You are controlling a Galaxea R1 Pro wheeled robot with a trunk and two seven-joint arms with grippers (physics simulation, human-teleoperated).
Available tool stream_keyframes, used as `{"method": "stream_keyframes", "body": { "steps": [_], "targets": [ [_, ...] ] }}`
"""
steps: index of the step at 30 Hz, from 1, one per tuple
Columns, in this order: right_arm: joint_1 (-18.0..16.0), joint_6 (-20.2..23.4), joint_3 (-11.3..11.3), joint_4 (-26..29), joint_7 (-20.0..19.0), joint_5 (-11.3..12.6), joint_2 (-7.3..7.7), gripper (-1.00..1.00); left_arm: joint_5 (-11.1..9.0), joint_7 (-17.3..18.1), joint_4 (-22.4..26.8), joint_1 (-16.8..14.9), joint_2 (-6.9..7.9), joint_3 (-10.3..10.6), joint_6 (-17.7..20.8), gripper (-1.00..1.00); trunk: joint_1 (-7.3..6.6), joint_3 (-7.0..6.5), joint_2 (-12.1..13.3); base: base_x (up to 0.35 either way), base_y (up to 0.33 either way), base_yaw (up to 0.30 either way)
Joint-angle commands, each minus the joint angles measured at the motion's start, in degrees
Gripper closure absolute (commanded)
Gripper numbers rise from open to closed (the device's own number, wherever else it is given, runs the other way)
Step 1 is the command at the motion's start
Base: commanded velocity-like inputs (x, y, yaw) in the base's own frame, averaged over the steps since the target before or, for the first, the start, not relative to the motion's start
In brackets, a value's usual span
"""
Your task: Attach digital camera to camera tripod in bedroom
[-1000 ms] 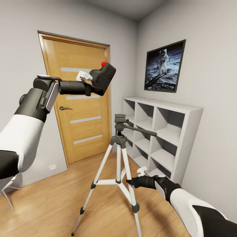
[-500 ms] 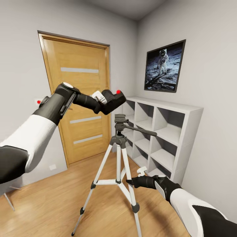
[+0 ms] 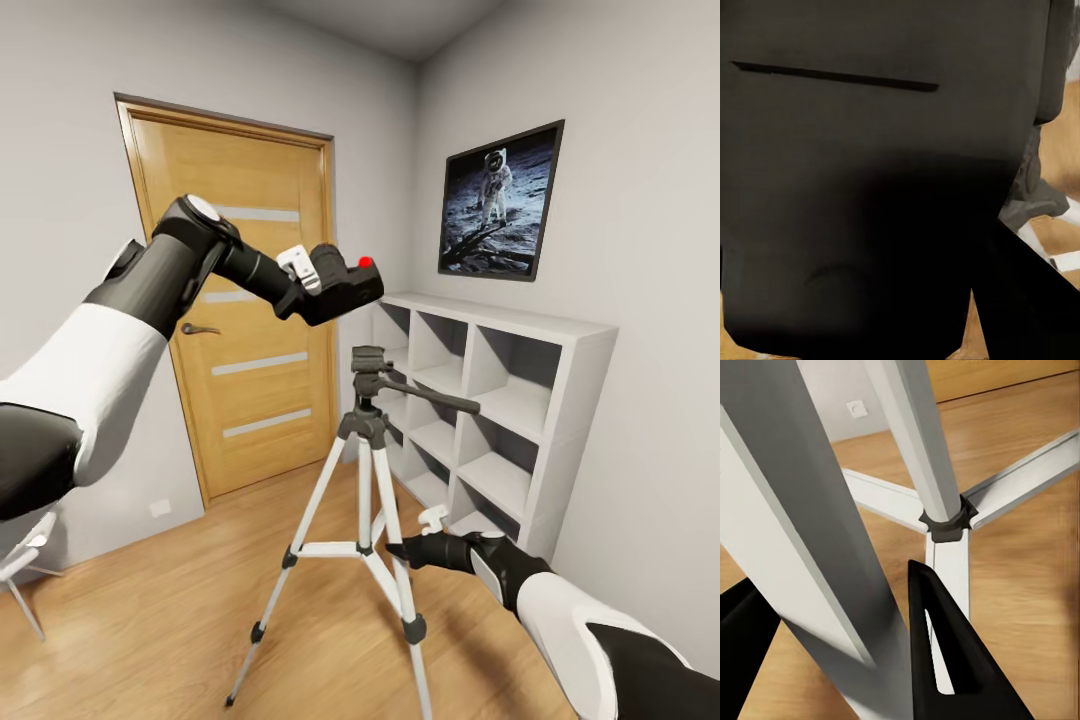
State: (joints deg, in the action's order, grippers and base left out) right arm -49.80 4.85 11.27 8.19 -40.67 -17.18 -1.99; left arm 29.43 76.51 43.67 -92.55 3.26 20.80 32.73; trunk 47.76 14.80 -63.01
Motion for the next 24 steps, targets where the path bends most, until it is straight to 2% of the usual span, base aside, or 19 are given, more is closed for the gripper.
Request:
{"method": "stream_keyframes", "body": {
  "steps": [1, 2, 6, 9, 14, 19, 24],
  "targets": [
    [-0.03, 0.51, 0.16, 0.22, -0.07, -0.68, -0.01, 1.00, 0.32, -0.06, 0.42, -0.06, 0.38, 0.35, 0.27, 1.00, 0.00, 0.08, -0.05, 0.000, 0.000, 0.000],
    [-0.03, 0.51, 0.83, 0.37, -0.45, -0.54, 0.01, 1.00, -0.01, 0.06, 0.74, -0.07, 0.71, 0.67, 0.00, 1.00, 0.00, 0.08, -0.05, 0.000, 0.000, 0.000],
    [-0.03, 0.51, -0.27, 1.21, -0.79, -0.75, -0.05, 1.00, -1.32, -1.25, 2.03, -0.08, 2.01, 0.91, -1.04, 1.00, 0.00, 0.08, -0.05, 0.000, 0.000, 0.000],
    [-0.03, 0.51, -0.31, 1.76, -0.86, -1.17, -0.09, 1.00, -1.92, -2.42, 3.00, -0.08, 2.32, 1.01, -1.29, 1.00, 0.00, 0.08, -0.05, 0.000, 0.000, 0.000],
    [-0.03, 0.51, -0.07, 2.02, -0.89, -1.46, -0.09, 1.00, -1.90, -4.28, 4.62, -0.08, 2.29, 1.10, -1.46, 1.00, 0.00, 0.08, -0.05, 0.000, 0.000, 0.000],
    [-0.04, 0.51, 0.01, 2.07, -0.90, -1.59, -0.11, 1.00, -1.46, -4.51, 6.25, -0.08, 2.08, 1.28, -1.58, 1.00, 0.00, 0.08, -0.05, 0.000, 0.000, 0.000],
    [-0.03, 0.51, 0.07, 2.09, -0.90, -1.63, -0.12, 1.00, -1.03, -4.53, 6.84, -0.08, 1.02, 1.56, -1.71, 1.00, 0.00, 0.08, -0.05, 0.000, 0.000, 0.000]
  ]
}}
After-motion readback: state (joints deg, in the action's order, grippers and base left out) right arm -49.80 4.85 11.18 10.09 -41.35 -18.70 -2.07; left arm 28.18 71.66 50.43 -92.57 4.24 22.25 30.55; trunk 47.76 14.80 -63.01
